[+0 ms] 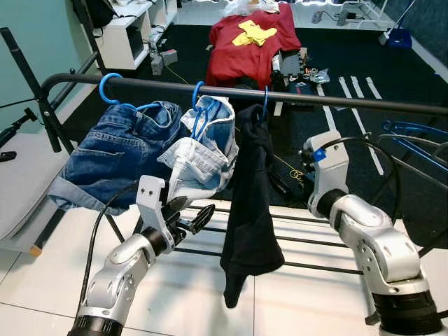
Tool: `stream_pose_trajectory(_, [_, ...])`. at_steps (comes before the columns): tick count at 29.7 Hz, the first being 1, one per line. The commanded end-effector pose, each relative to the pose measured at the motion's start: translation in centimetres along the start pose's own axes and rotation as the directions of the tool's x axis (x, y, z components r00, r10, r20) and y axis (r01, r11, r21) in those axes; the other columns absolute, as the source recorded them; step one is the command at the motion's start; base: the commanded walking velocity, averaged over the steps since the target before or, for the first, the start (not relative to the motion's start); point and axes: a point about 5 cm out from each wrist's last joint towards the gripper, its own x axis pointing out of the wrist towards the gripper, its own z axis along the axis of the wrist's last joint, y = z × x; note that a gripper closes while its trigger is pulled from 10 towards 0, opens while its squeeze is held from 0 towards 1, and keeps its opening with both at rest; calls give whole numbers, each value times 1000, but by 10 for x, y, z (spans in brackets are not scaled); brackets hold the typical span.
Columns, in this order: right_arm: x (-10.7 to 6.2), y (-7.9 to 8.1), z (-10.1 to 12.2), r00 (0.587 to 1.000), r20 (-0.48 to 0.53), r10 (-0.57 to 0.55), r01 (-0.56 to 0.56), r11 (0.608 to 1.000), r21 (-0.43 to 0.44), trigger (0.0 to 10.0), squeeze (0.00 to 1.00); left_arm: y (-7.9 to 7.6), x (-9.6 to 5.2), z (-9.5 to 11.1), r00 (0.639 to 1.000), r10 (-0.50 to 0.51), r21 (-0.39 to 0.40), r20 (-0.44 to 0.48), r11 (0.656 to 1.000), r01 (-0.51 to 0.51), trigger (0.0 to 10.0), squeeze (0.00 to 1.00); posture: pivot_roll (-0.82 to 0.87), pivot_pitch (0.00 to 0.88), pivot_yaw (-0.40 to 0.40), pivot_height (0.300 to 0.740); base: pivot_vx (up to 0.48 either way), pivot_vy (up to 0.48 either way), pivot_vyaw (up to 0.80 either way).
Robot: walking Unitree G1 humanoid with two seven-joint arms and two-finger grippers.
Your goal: Hang hanger
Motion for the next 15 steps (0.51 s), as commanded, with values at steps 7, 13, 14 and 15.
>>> stream_pose_trajectory(7, [0,5,45,966,258,5,-52,983,175,10000,0,-1,-1,-7,1000,-13,2,-22,1000,13,10000,0,-54,124,12,740,0,0,0])
stream_pose_trajectory(13, [5,15,44,974,226,28,-68,983,173,10000,0,-1,0,-7,1000,-17,2,-18,1000,17,10000,0,-50,124,8,740,0,0,0])
stream_pose_trajectory(14, [5,15,44,974,226,28,-68,983,173,10000,0,-1,0,-7,1000,-17,2,-18,1000,17,10000,0,-50,124,8,740,0,0,0])
stream_pose_trajectory(15, [8,23,41,979,198,50,-84,983,166,10000,0,-2,1,-7,1000,-18,2,-17,1000,18,10000,0,-49,123,8,740,0,0,0])
